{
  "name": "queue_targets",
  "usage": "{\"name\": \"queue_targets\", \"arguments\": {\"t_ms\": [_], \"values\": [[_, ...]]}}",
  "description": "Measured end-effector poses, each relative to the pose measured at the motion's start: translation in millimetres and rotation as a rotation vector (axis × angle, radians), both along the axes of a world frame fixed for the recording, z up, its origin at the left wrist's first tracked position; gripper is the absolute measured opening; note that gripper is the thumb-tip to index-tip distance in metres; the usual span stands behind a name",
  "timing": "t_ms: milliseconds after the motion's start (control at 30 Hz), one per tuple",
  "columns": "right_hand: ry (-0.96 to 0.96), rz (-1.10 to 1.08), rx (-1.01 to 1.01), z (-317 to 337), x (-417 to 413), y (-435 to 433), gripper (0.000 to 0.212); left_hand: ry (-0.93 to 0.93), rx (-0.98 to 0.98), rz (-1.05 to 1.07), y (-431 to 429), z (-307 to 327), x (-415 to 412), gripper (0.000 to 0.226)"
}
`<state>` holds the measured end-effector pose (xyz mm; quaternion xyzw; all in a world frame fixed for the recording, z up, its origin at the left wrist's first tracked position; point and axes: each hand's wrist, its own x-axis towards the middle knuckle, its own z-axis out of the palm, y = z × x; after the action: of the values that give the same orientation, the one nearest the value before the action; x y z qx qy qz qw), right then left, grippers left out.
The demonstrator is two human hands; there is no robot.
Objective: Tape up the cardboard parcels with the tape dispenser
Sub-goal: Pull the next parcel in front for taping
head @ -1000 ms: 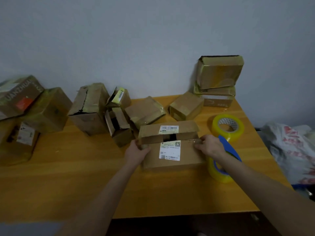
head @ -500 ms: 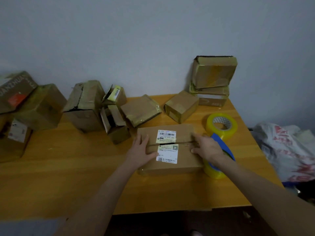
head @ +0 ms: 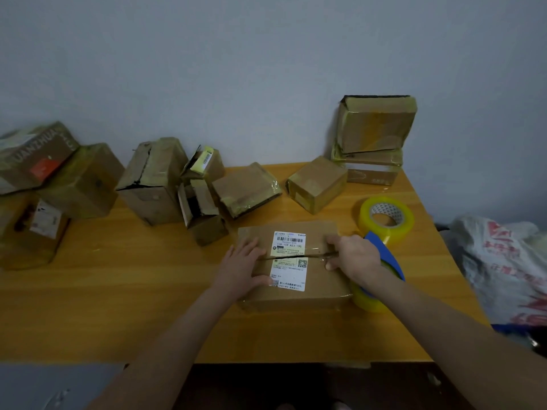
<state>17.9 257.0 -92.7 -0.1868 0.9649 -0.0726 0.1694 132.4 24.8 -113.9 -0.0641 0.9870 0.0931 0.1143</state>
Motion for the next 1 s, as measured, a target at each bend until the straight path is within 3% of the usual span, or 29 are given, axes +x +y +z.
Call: {"name": "queue_targets", "arguments": {"t_ms": [133, 233, 467, 567, 767, 1000], "values": [[0.030, 0.012, 0.049, 2, 0, -4, 0.031, -0.112, -0.074, -0.069, 6, 5, -4, 0.100], [0.085, 0.047, 0.150, 7, 0, -5, 0.035, -0.219, -0.142, -0.159, 15, 6, -6, 0.118], [-0.025, 0.206, 0.023, 13, -22, -29, 0.098, -0.191, -0.128, -0.140, 18, 5, -7, 0.120], [-0.124, 0.222, 0.009, 4, -28, -36, 0.112, -0.184, -0.140, -0.167, 20, 2, -6, 0.118], [-0.161, 0.244, -0.037, -7, -34, -37, 0.102, -0.125, -0.097, -0.183, 17, -8, 6, 0.100], [-0.159, 0.259, -0.032, -4, -22, -28, 0.086, -0.143, -0.092, -0.194, 15, -8, 10, 0.100]]}}
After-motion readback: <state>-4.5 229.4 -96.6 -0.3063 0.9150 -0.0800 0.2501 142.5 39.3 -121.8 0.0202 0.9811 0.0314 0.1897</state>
